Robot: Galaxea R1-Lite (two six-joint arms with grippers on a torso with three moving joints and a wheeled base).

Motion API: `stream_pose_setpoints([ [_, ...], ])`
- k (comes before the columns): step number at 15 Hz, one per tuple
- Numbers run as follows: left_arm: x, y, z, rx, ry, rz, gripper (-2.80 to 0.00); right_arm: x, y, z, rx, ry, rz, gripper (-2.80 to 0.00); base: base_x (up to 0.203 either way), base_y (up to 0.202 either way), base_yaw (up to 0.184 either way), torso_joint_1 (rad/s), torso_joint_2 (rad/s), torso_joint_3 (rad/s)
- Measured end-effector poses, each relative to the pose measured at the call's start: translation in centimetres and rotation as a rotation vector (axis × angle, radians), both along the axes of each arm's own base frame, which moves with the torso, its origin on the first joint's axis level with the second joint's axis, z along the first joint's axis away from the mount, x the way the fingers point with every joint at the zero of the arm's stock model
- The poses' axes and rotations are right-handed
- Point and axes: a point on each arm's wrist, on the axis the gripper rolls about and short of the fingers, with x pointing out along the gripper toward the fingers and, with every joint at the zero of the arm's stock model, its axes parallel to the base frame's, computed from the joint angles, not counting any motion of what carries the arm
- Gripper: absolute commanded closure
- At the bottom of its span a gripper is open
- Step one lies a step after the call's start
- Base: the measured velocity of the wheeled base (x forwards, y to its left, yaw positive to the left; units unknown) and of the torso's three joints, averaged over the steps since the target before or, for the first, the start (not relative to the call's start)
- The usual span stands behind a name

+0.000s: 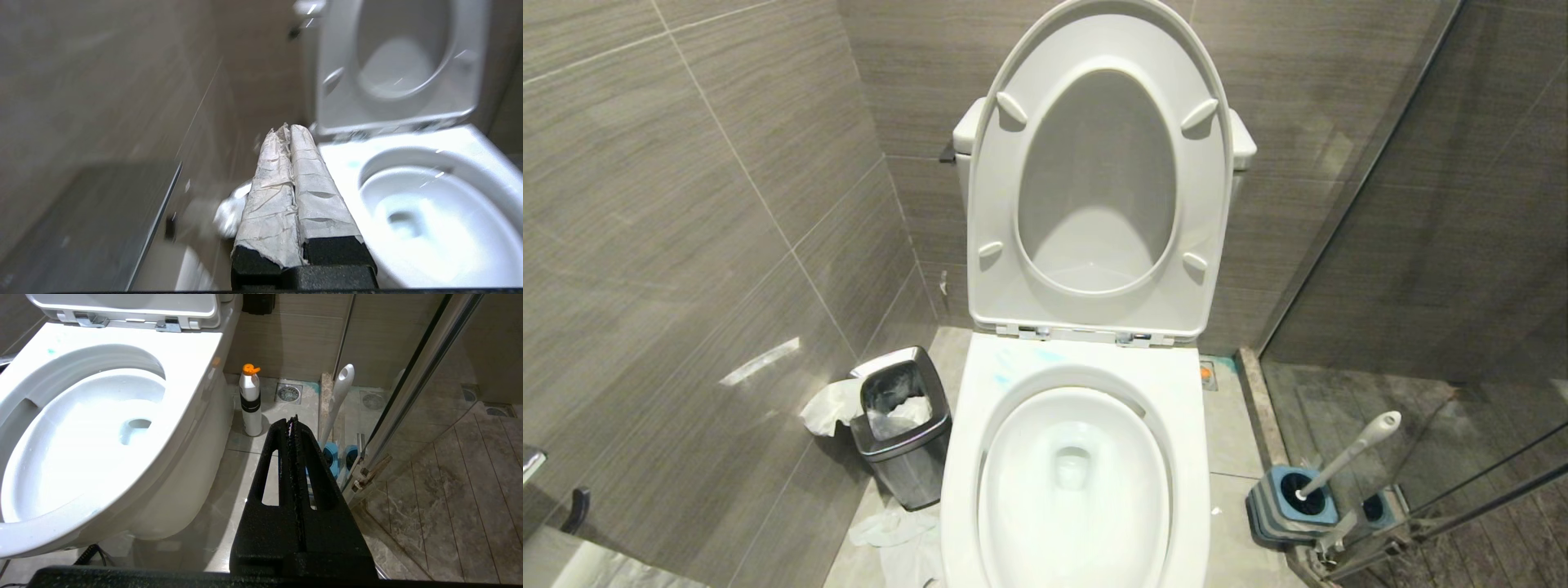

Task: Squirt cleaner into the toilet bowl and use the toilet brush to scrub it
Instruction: Pour in the cleaning agent

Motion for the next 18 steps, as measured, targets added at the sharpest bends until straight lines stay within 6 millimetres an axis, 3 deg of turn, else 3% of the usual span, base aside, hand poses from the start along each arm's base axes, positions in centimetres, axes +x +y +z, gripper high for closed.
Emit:
stream_pose_setpoints([
  [4,1.8,0.1,-3.5,-0.005,0.078,0.061,0.00,0.0,0.0,0.0,0.000,-0.001,0.001,0.00,0.000,0.000,0.000,0.000,0.00,0.000],
  [6,2.1,0.1,-4.1,-0.005,0.080,0.061,0.00,0.0,0.0,0.0,0.000,0.000,0.001,0.00,0.000,0.000,0.000,0.000,0.00,0.000],
  [10,2.5,0.1,-6.1,-0.006,0.256,0.054,0.00,0.0,0.0,0.0,0.000,0.000,0.001,0.00,0.000,0.000,0.000,0.000,0.00,0.000],
  [13,2.6,0.1,-7.0,-0.011,0.344,0.060,0.00,0.0,0.0,0.0,0.000,0.000,0.000,0.00,0.000,0.000,0.000,0.000,0.00,0.000],
  [18,2.6,0.1,-7.1,-0.011,0.352,0.061,0.00,0.0,0.0,0.0,0.000,0.000,0.000,0.00,0.000,0.000,0.000,0.000,0.00,0.000],
])
